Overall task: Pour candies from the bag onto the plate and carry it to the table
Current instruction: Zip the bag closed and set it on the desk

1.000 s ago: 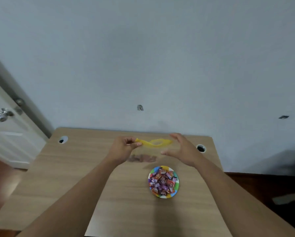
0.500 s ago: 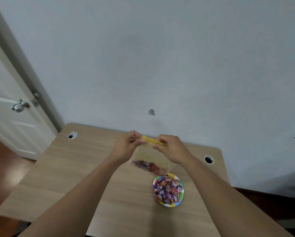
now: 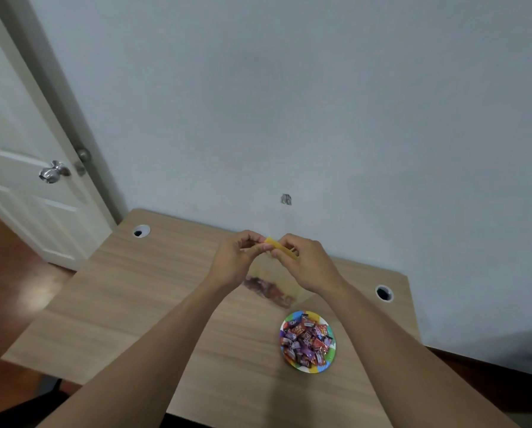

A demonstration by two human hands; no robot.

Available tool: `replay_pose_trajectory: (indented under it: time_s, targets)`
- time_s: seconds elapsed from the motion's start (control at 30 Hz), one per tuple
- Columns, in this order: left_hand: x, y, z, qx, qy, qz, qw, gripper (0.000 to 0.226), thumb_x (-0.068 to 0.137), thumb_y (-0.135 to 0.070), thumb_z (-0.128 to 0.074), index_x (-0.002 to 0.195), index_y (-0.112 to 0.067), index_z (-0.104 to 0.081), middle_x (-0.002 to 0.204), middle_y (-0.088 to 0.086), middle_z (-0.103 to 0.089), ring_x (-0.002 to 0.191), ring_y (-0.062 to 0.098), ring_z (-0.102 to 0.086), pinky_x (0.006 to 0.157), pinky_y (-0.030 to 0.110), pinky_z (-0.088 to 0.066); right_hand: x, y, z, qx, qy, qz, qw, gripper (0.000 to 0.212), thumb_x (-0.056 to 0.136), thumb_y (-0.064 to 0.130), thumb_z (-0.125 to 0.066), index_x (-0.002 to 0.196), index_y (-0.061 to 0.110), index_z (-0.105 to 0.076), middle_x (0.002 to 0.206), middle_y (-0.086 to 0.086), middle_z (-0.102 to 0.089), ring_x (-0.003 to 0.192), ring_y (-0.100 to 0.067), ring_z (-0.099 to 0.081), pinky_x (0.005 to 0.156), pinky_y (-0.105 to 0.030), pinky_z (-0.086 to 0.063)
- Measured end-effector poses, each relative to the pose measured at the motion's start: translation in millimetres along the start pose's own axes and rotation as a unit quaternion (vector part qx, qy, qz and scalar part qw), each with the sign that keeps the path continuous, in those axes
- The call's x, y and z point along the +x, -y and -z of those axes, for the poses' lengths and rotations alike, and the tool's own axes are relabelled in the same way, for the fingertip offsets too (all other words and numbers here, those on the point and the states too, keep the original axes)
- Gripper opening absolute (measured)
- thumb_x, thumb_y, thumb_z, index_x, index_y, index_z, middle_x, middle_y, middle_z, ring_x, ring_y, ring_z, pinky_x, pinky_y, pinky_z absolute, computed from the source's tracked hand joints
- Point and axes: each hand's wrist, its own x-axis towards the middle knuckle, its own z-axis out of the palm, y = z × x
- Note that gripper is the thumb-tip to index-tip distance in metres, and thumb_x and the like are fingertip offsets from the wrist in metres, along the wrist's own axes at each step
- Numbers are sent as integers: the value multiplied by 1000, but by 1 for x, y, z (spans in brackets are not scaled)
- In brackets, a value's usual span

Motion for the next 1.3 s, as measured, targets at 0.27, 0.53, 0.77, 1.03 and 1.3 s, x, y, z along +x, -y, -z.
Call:
replay_pose_trajectory:
  time_s: [0.27, 0.53, 0.77, 1.03, 1.3]
  targets:
    - [-1, -3, 5, 46, -23, -7, 999, 11, 93, -17, -82, 91, -6, -79, 90, 11, -84, 91, 25, -80, 92, 38, -62, 6, 6, -4, -28, -7, -4, 1000, 25, 98, 50, -69, 89, 27, -73, 72, 2, -71, 66, -15, -63, 66, -42, -53]
    - [1, -8, 6, 84, -59, 16, 995, 12, 91, -18, -84, 82, -15, -77, 87, 5, -81, 81, 12, -72, 84, 36, -56, 5, 12, -9, -17, -17, -2, 1000, 27, 99, 53, -70, 94, 27, -76, 71, 7, -68, 62, -9, -57, 62, -33, -46]
    - [-2, -13, 9, 91, -81, 3, 993, 16, 96, -19, -80, 84, -12, -71, 81, 0, -75, 78, 10, -67, 77, 28, -52, 7, 18, -10, -31, -22, -5, 999, 36, 98, 59, -68, 90, 25, -76, 64, 7, -63, 55, -8, -51, 56, -30, -41]
    - [2, -17, 29, 76, -140, 33, 987, 13, 97, -16, -77, 87, -9, -73, 93, 17, -80, 83, 18, -70, 86, 40, -59, 5, 13, -5, -96, -6, 14, 995, 34, 98, 60, -66, 97, 28, -78, 73, 8, -70, 66, -12, -61, 63, -40, -52]
    - [-2, -14, 56, 25, -181, 58, 981, 10, 100, -10, -73, 91, -6, -71, 86, 8, -78, 80, 11, -70, 83, 24, -52, -8, -1, 4, -88, 4, 18, 996, 39, 97, 63, -66, 94, 26, -79, 72, 14, -67, 71, -12, -62, 69, -39, -53]
